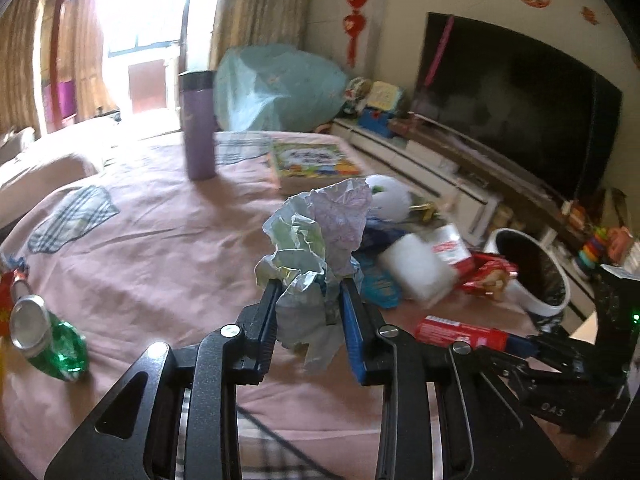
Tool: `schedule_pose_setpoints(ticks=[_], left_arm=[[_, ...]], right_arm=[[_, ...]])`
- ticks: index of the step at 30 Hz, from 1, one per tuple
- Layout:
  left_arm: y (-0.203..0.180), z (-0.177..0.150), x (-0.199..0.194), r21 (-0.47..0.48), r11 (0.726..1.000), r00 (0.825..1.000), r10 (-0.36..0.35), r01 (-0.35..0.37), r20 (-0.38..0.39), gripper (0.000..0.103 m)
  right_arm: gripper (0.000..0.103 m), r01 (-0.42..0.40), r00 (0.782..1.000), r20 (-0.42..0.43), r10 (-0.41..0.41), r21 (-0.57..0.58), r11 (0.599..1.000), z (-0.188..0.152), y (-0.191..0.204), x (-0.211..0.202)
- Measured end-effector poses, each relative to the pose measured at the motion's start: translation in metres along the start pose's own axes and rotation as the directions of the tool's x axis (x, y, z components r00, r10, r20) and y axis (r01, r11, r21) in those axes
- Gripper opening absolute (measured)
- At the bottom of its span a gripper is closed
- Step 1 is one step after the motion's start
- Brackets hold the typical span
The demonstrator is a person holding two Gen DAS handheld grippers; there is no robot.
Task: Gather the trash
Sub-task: 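Carry the tissue and chip can over the bin and open both tools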
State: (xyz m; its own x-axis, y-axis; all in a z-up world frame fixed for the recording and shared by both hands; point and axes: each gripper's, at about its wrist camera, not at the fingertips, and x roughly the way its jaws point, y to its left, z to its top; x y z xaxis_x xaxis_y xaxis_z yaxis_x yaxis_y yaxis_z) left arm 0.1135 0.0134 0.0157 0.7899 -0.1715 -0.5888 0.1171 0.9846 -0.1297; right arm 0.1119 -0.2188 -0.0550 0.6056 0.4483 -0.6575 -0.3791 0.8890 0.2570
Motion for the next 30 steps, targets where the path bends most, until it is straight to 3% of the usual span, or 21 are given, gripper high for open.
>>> schedule_pose_setpoints(ticks=[12,19,30], left_arm=[[-0.090,-0.010,0.011,0.113,0.976,0.981,-0.178,0.186,-0.072,0.028],[-0.133,-0.011,0.020,0.138,0.945,0.952,-0.279,0.296,-0.127,0.028],[-0.201,-0.008,0.048,0.199,0.898,0.911,-0.350,0.392,-0.217,0.028]], right_arm=[[0.036,0.081,0.992,0.089,-0.091,0.101,0.992,-0.011,-0.046,-0.057],[0.036,0.131,0.980,0.127,-0.152,0.164,0.978,-0.012,-0.079,-0.085],[0.036,0.221,0.950,0.165,-0.266,0.252,0.942,-0.005,-0.142,-0.117]])
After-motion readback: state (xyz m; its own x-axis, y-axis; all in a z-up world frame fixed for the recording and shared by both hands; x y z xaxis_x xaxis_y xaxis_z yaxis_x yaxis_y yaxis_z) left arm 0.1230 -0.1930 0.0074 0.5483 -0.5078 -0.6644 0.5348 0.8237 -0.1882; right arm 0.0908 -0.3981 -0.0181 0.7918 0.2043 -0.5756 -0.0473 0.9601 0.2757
